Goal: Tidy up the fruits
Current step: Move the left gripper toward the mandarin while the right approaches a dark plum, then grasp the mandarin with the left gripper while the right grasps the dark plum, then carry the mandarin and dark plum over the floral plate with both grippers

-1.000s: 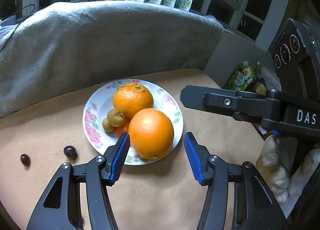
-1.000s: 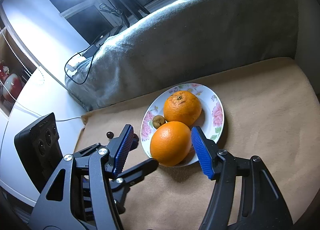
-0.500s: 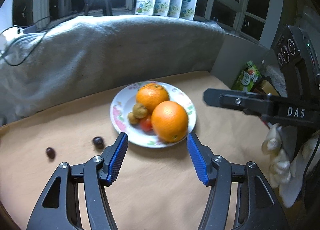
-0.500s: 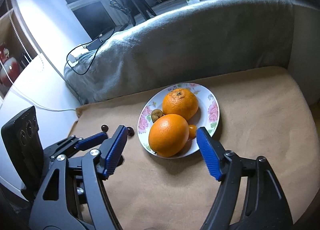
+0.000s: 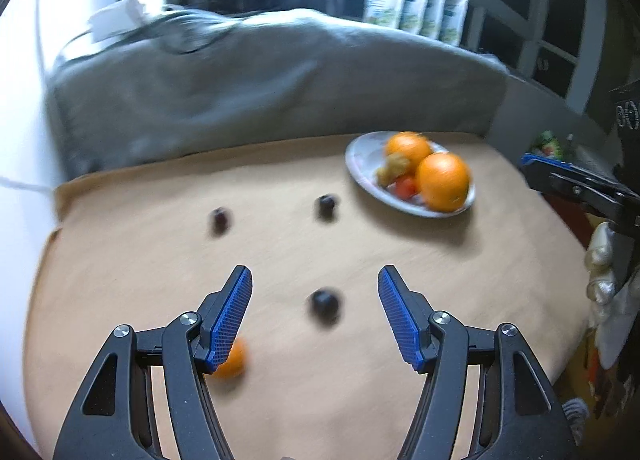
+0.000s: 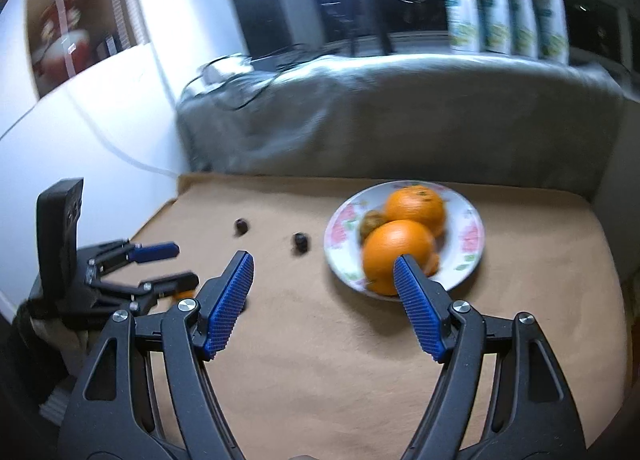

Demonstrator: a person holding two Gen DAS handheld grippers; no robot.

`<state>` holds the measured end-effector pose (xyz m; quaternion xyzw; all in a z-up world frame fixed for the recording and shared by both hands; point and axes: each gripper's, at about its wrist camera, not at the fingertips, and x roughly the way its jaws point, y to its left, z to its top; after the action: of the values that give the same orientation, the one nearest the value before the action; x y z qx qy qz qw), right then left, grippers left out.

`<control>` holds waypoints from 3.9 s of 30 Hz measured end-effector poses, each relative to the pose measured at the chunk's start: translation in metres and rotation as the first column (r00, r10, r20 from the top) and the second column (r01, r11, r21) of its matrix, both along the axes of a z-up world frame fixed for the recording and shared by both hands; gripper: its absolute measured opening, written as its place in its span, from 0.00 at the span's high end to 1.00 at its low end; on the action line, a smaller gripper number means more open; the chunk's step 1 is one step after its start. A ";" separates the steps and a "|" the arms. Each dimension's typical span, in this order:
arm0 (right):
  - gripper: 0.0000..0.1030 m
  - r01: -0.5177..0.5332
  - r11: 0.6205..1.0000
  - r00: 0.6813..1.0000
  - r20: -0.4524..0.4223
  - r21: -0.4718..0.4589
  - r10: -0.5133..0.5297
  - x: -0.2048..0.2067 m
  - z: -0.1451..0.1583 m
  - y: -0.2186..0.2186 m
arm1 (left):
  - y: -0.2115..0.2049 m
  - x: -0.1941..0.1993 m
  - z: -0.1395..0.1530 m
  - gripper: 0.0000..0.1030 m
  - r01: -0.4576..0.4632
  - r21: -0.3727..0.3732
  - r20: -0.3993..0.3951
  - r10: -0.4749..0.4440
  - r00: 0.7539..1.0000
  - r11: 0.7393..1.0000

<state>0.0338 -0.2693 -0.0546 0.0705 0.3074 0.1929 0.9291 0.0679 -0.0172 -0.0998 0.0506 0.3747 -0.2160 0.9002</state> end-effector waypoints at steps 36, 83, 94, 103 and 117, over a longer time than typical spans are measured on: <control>0.28 -0.103 0.990 0.994 -0.050 -0.092 0.099 -0.068 -0.010 0.068 | 0.090 -0.088 0.005 0.30 -0.174 -0.030 0.055 0.175 0.983 0.984; 0.64 -0.404 0.893 0.889 -0.315 -0.200 0.332 0.081 -0.100 0.153 | 0.051 0.026 -0.065 0.58 -0.059 0.036 -0.212 0.066 0.975 0.998; 0.73 -0.403 0.894 0.887 -0.326 -0.195 0.328 0.087 -0.104 0.151 | 0.046 0.028 -0.064 0.65 -0.054 0.043 -0.190 0.062 0.980 0.998; 0.74 -0.371 0.913 0.903 -0.293 -0.168 0.313 0.083 -0.092 0.139 | 0.048 0.026 -0.058 0.66 -0.065 0.023 -0.171 0.068 0.983 0.998; 0.74 -0.281 0.949 0.946 -0.210 -0.142 0.248 0.071 -0.054 0.093 | 0.028 0.032 -0.033 0.66 -0.035 -0.024 -0.111 0.032 0.993 0.999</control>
<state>0.1044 -0.1767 -0.1089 -0.0327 0.4165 0.2818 0.8638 0.1002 0.0111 -0.1323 0.0205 0.4218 -0.2081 0.8823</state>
